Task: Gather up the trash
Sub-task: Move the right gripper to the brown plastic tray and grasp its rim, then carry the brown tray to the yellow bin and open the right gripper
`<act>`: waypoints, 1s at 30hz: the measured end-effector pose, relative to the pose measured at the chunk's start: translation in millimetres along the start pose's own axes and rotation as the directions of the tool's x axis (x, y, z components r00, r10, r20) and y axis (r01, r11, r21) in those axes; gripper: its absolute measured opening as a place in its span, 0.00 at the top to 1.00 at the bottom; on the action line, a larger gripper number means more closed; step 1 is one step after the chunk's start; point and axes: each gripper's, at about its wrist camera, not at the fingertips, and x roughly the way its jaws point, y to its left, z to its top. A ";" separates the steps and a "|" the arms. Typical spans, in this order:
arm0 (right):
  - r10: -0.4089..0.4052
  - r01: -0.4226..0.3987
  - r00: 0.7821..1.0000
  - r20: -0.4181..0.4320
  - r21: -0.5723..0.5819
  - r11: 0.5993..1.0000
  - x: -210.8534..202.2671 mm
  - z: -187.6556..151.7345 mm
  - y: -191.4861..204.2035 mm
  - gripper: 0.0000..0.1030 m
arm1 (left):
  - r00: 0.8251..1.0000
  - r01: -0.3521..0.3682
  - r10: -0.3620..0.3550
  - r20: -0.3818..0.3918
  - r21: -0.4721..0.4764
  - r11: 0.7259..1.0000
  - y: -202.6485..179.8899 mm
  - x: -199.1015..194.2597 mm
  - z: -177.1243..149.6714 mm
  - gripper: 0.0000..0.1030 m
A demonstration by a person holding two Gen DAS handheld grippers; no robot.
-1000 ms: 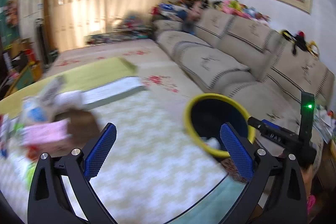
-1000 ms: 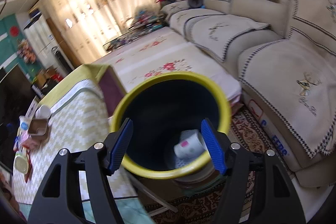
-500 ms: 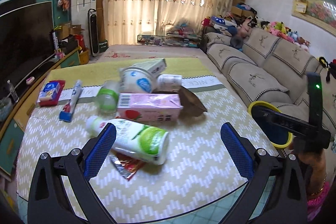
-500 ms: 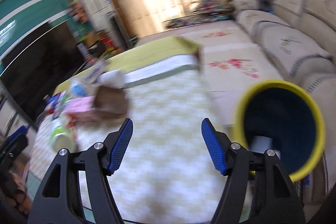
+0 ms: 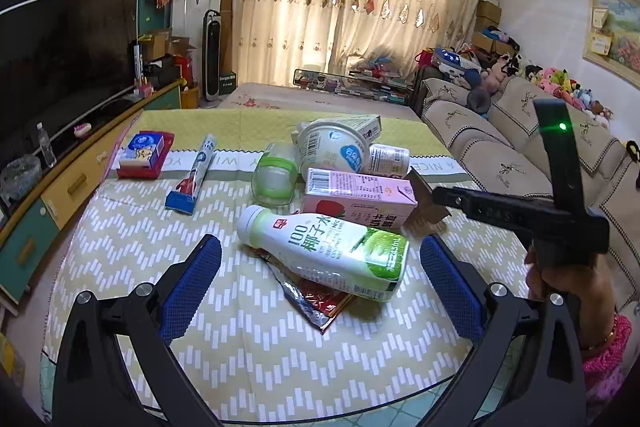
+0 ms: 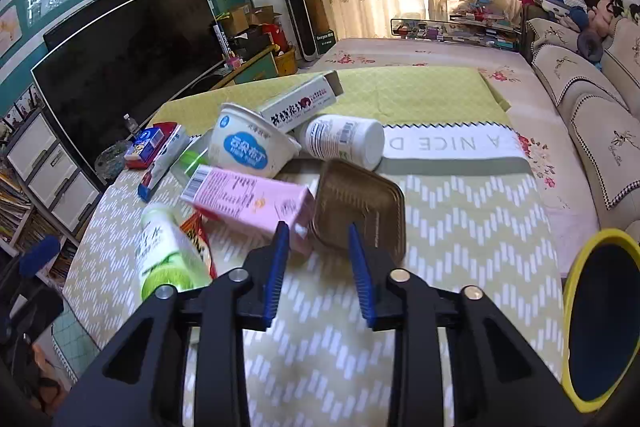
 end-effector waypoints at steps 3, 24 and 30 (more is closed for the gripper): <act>-0.005 0.005 1.000 -0.019 -0.002 1.000 13.2 6.0 1.2 0.82 | 1.000 0.007 -0.007 -0.012 -0.004 1.000 1.9 5.0 -2.3 0.05; 0.010 -0.014 0.997 0.080 0.048 0.999 -29.8 -0.2 -11.8 0.94 | 0.999 0.013 -0.014 -0.044 -0.001 1.000 -1.4 24.9 -7.1 0.05; -0.069 0.054 0.989 0.127 0.114 0.992 -62.5 -15.0 -40.4 0.94 | 0.999 0.020 -0.020 -0.046 0.015 1.000 -10.1 23.8 -7.8 0.05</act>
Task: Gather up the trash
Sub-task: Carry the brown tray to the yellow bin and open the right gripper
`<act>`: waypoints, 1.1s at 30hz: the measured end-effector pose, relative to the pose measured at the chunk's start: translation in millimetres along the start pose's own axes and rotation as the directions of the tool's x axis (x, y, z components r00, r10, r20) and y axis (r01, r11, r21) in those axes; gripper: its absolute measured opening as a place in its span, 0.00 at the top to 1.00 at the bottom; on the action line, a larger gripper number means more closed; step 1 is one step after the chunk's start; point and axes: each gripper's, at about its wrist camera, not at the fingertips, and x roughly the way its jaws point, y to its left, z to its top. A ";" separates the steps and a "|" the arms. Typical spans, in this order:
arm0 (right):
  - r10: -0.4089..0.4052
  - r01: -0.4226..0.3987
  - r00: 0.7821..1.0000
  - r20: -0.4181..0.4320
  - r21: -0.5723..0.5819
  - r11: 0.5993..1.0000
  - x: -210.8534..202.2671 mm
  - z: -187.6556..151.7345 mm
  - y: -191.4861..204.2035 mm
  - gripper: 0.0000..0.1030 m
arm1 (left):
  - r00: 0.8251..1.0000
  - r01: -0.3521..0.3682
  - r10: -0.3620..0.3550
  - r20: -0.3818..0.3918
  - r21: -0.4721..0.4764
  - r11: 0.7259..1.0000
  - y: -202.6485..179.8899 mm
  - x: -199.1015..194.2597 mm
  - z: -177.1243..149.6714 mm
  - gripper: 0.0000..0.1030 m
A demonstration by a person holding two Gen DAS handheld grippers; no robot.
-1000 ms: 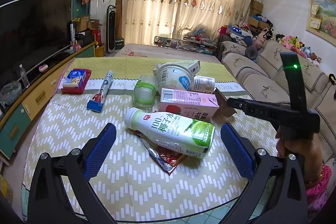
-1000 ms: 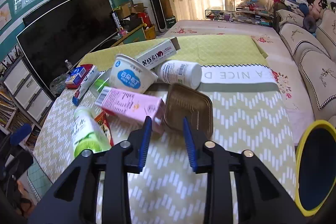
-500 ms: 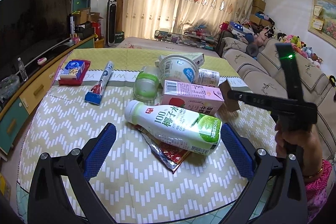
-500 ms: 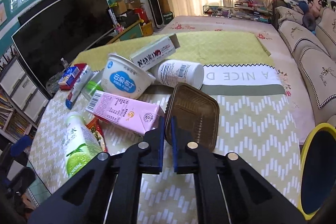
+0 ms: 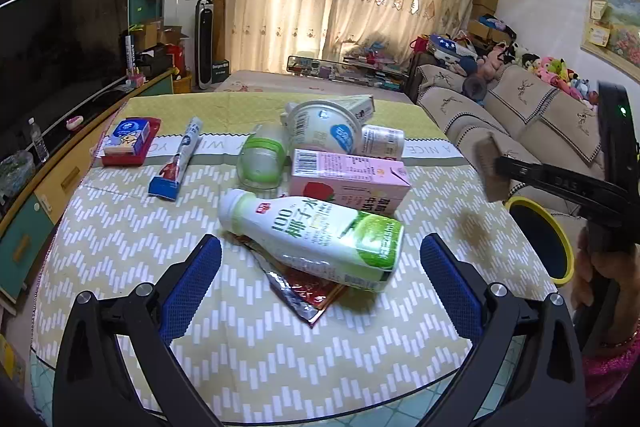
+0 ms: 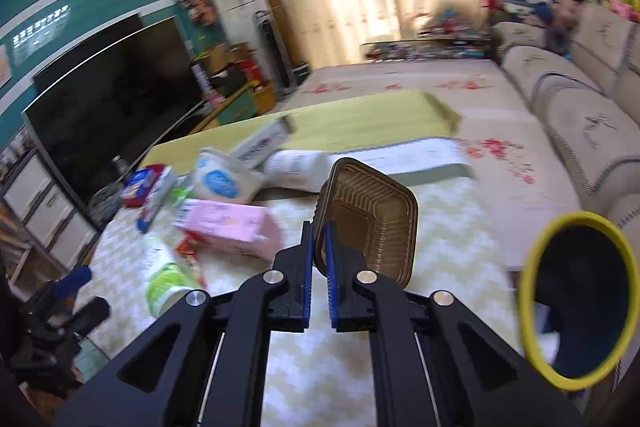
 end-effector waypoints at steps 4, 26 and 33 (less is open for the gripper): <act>-0.107 0.105 0.994 0.032 0.071 0.992 -23.5 -5.7 -44.0 0.94 | 1.000 0.011 -0.011 -0.008 0.018 1.000 -10.1 1.9 -1.2 0.05; -0.377 0.381 0.923 -0.075 0.311 0.871 -36.8 -57.1 -198.3 0.91 | 0.998 0.030 -0.024 -0.055 0.113 0.993 -65.6 16.9 -2.1 0.05; -0.378 0.377 0.924 -0.066 0.333 0.864 -41.4 -60.4 -205.8 0.74 | 0.997 -0.014 0.022 -0.072 0.111 0.994 -68.3 29.0 -3.2 0.05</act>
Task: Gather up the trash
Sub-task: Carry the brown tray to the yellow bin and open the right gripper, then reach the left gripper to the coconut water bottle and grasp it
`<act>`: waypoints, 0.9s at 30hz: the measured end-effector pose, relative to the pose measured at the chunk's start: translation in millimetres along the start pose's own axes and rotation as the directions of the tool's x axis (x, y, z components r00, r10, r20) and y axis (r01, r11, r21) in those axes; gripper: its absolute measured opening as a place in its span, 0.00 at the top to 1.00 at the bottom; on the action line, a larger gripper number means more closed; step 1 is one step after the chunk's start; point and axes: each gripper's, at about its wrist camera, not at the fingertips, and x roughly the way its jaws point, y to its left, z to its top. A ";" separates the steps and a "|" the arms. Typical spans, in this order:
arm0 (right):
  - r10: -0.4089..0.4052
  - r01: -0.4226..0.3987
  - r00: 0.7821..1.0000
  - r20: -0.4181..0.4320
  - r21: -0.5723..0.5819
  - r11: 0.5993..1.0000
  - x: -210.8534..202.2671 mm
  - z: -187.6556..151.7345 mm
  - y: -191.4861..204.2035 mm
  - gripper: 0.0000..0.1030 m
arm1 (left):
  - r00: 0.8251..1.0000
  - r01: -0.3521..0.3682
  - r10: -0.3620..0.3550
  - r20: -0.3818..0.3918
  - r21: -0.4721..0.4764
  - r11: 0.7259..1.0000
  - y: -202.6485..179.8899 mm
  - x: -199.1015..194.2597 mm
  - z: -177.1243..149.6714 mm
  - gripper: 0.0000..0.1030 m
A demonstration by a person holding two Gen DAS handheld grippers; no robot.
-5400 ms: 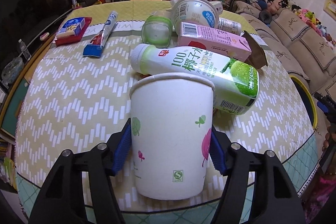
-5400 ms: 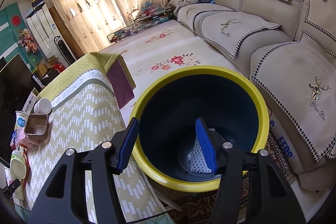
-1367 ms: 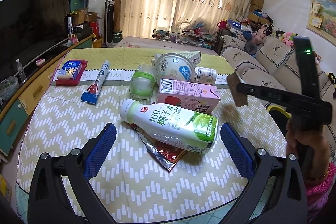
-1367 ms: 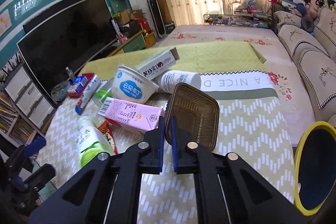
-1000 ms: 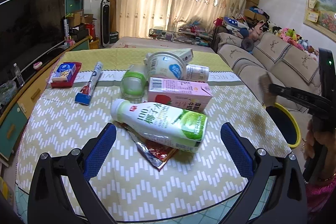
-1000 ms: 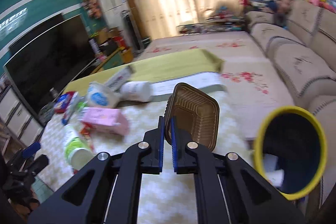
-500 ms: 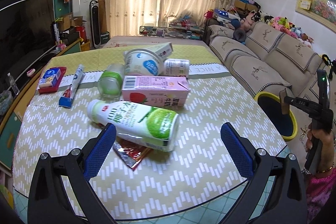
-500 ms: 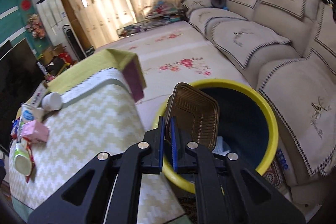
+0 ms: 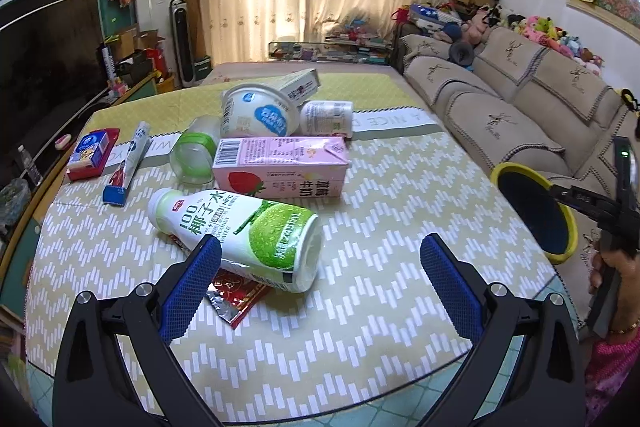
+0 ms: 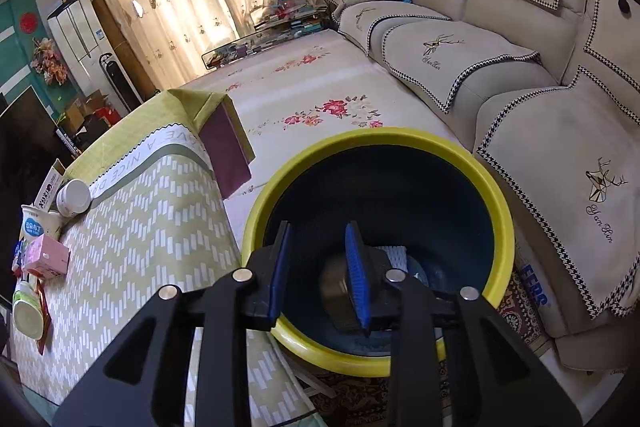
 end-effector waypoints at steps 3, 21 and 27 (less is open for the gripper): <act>0.011 -0.011 1.000 0.002 0.003 1.000 -0.9 -1.4 -0.8 0.73 | 0.999 -0.049 0.049 -0.012 -0.013 0.999 3.4 12.7 2.3 0.05; 0.067 -0.067 0.997 -0.030 -0.017 0.998 10.8 -5.7 14.7 0.73 | 0.972 -0.224 0.214 -0.098 -0.110 0.968 29.6 60.2 7.3 0.05; 0.074 -0.074 0.997 -0.033 -0.023 0.997 10.6 -5.3 15.7 0.72 | 0.974 -0.190 0.168 -0.149 -0.151 0.970 47.3 56.2 -3.5 0.05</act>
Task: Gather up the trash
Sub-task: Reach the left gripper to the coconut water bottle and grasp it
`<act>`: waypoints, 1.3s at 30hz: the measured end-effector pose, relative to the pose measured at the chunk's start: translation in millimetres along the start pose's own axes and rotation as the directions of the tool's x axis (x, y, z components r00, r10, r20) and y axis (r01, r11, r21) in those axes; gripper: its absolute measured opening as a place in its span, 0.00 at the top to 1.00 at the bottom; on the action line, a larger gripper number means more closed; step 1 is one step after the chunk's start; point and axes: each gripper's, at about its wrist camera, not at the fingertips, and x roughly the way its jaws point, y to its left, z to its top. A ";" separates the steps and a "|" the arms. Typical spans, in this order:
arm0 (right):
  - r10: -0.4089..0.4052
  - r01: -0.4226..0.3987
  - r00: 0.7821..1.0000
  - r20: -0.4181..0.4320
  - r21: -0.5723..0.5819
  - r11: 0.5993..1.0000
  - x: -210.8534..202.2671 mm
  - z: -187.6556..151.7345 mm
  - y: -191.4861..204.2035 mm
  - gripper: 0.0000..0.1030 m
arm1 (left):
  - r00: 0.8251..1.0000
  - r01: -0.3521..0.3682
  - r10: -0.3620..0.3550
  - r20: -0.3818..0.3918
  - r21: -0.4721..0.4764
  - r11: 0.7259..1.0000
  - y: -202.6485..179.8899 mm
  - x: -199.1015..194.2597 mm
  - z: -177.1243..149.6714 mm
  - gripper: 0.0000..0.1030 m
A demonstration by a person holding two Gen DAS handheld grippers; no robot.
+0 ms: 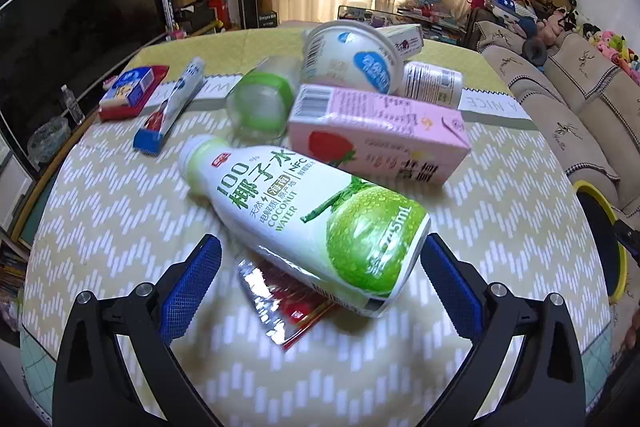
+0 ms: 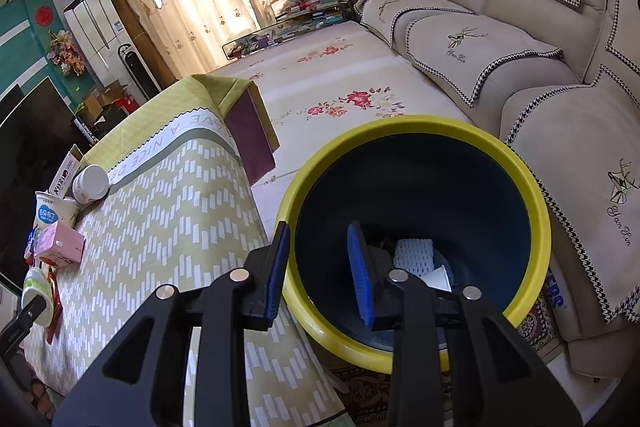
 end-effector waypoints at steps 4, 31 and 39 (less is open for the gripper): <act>0.006 -0.006 1.000 -0.002 -0.001 1.000 1.4 0.0 1.9 0.71 | 1.000 -0.017 0.017 -0.012 0.014 1.000 16.1 -8.6 -8.1 0.05; 0.035 -0.036 0.999 -0.014 -0.025 0.999 2.2 0.6 12.2 0.68 | 0.986 0.047 -0.085 -0.143 -0.251 0.967 59.1 7.0 17.1 0.05; 0.036 -0.037 0.999 -0.032 -0.027 0.999 7.2 1.5 8.9 0.67 | 0.970 0.038 -0.083 -0.228 -0.195 0.980 67.0 31.2 40.8 0.24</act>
